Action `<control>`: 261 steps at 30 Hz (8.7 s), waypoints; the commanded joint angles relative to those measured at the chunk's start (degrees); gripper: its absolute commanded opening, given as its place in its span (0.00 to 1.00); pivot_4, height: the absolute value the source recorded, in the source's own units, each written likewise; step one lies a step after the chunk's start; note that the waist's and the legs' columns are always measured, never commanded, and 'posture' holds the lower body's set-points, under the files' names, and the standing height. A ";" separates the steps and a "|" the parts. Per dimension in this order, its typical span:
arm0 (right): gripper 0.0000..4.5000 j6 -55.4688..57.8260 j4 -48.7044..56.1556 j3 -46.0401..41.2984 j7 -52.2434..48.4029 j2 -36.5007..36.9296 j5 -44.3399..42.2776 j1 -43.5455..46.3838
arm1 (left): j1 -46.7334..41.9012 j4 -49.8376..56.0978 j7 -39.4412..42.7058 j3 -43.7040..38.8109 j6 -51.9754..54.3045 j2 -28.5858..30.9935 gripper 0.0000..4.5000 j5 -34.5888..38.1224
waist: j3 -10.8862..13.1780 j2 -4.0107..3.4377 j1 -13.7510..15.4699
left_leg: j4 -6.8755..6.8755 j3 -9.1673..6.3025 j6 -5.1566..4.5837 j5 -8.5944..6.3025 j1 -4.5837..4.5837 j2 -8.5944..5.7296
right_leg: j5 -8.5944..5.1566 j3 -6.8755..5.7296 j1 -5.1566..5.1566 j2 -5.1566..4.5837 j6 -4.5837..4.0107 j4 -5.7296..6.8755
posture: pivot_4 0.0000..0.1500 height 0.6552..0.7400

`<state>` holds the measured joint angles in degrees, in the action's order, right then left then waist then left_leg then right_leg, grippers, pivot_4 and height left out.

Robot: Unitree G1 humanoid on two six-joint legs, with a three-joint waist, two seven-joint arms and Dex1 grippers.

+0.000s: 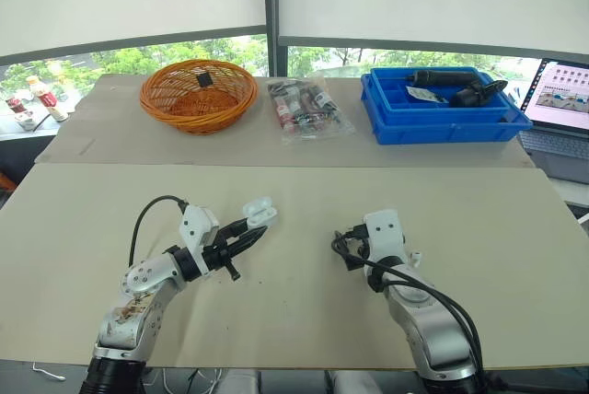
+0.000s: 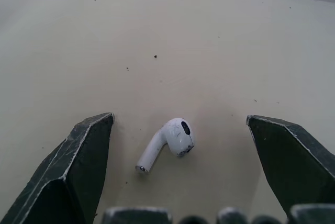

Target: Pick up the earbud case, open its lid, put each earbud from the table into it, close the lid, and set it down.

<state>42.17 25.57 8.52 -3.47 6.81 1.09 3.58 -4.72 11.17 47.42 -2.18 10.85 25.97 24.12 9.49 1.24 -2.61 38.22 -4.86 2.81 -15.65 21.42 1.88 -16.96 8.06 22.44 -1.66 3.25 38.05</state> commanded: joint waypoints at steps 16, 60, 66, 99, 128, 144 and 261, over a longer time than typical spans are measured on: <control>0.08 3.72 4.53 -3.55 -14.35 9.23 -7.83 2.86 | 0.31 3.79 -0.76 0.01 0.11 0.82 0.13 0.41 | 0.00 0.01 -0.05 | 0.00 0.01 0.00 0.00 -0.01 -0.01 | 0.00 -0.01 -0.04 0.00 0.01 -0.05 | 1.00 0.92; 0.61 -36.05 -7.24 -8.29 -71.93 58.73 -9.97 -9.37 | 9.05 16.72 -2.15 -2.16 7.36 5.94 0.13 5.97 | 0.19 0.11 0.31 | -0.01 0.04 -0.03 -0.02 -0.13 0.00 | -0.01 -0.04 -0.27 -0.01 0.02 -0.24 | 1.00 0.92; 0.62 -33.04 -1.93 -15.93 -73.42 61.27 -14.47 -12.95 | 9.19 16.20 -1.97 -1.84 7.07 5.55 0.13 5.57 | 0.20 0.10 0.40 | -0.01 0.04 -0.03 -0.02 -0.12 -0.01 | -0.01 -0.04 -0.27 -0.02 0.02 -0.23 | 1.00 0.92; 0.13 -6.34 15.65 1.18 -61.48 64.07 -2.02 -5.41 | 8.30 16.48 -2.18 -0.05 8.11 4.91 0.13 5.64 | 0.16 0.28 -0.09 | 0.01 0.04 -0.03 -0.02 -0.18 0.08 | 0.02 -0.03 -0.25 0.06 -0.03 -0.18 | 1.00 0.92; 0.08 24.51 20.58 -18.98 -14.85 -9.46 -31.11 20.58 | -6.56 5.04 -6.65 6.46 3.47 -7.78 0.13 0.43 | 0.14 0.28 0.22 | -0.01 -0.07 0.07 0.04 0.15 0.00 | 0.03 -0.07 0.16 -0.02 -0.05 0.07 | 1.00 0.92; 0.08 3.00 11.37 -4.02 -8.67 -11.77 -26.18 12.53 | -9.75 3.30 -8.93 6.85 2.11 -11.22 0.13 -1.75 | 0.10 0.23 -0.65 | -0.01 -0.08 0.40 0.24 0.60 -0.06 | 0.05 -0.24 0.80 -0.11 -0.06 0.50 | 1.00 0.92; 0.07 12.60 12.15 -21.58 -8.12 13.70 -15.88 -12.76 | -2.25 3.89 -4.75 6.19 -3.39 -3.69 0.13 -6.20 | 0.06 0.09 0.58 | -0.13 -0.41 0.34 0.23 -0.07 -0.40 | 0.00 -1.18 -0.25 -0.70 0.02 -0.08 | 1.00 0.92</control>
<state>53.63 37.92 -12.54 -9.72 19.24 -13.93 -8.87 -6.85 11.86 43.12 3.99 7.72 22.41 17.38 9.55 1.33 -2.03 38.09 -5.27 3.15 -15.42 21.35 1.48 -16.96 6.88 22.20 -2.36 3.26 37.97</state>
